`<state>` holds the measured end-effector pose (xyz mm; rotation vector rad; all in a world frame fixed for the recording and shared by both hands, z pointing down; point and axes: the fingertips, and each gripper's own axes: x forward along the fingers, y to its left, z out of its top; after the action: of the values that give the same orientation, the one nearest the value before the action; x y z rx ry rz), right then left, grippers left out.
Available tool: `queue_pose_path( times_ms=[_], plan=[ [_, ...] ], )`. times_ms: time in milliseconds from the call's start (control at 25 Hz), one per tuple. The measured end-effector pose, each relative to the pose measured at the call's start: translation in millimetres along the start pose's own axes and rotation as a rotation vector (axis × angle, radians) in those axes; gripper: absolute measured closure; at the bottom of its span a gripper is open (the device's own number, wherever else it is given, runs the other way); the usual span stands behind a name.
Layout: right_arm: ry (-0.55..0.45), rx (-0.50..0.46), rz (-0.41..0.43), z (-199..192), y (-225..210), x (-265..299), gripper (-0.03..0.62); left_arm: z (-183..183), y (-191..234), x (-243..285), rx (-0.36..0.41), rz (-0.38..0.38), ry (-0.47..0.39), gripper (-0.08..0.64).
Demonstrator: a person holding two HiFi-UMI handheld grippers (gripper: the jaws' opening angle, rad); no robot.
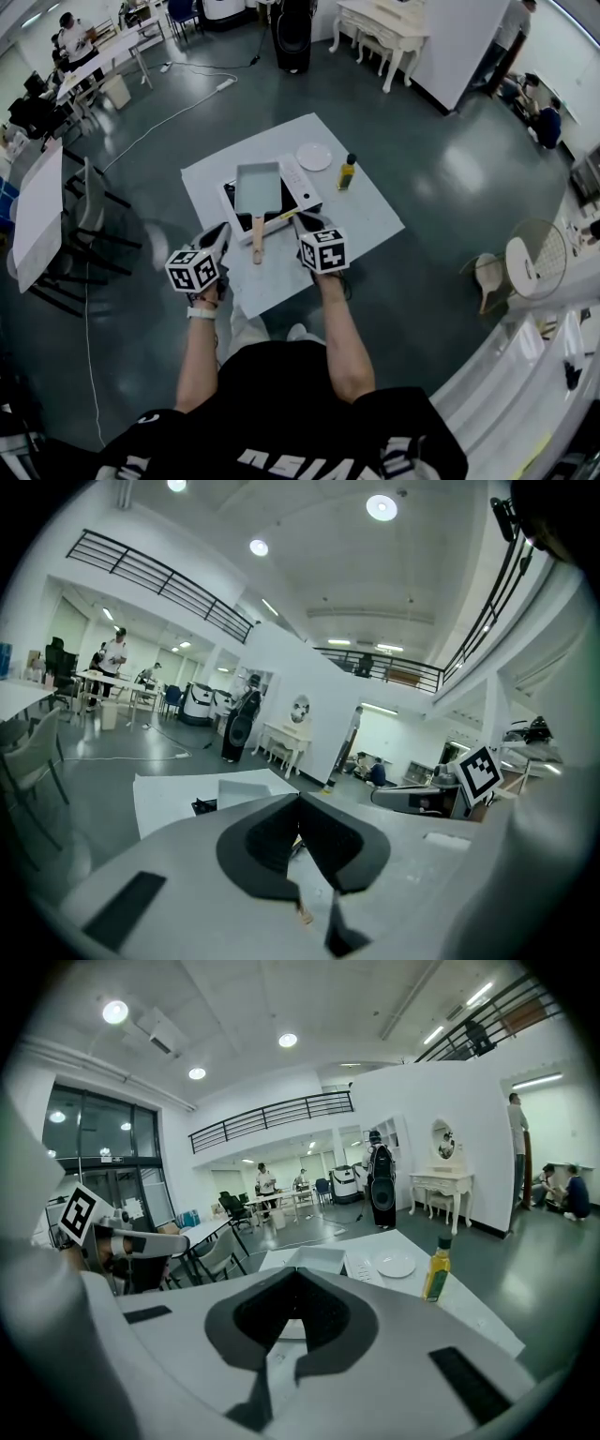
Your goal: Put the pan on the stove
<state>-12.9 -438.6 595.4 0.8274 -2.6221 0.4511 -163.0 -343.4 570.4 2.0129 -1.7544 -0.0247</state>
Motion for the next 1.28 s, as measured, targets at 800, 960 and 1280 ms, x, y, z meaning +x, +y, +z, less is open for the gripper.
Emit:
queue_pose_path(
  times_ms=[800, 960, 1280],
  plan=[
    [0.015, -0.022, -0.006, -2.1, -0.7, -10.8, 0.595, -11.3, -19.8, 2.2, 0.003, -0.049, 0.035, 0.561],
    [0.022, -0.029, 0.007, -5.0, 3.5, -8.6, 0.595, -12.3, -18.8, -0.2, 0.001, -0.044, 0.037, 0.561],
    [0.036, -0.049, 0.026, -9.0, 10.5, -5.0, 0.595, -19.1, -19.1, -2.8, -0.004, -0.037, 0.039, 0.561]
  ],
)
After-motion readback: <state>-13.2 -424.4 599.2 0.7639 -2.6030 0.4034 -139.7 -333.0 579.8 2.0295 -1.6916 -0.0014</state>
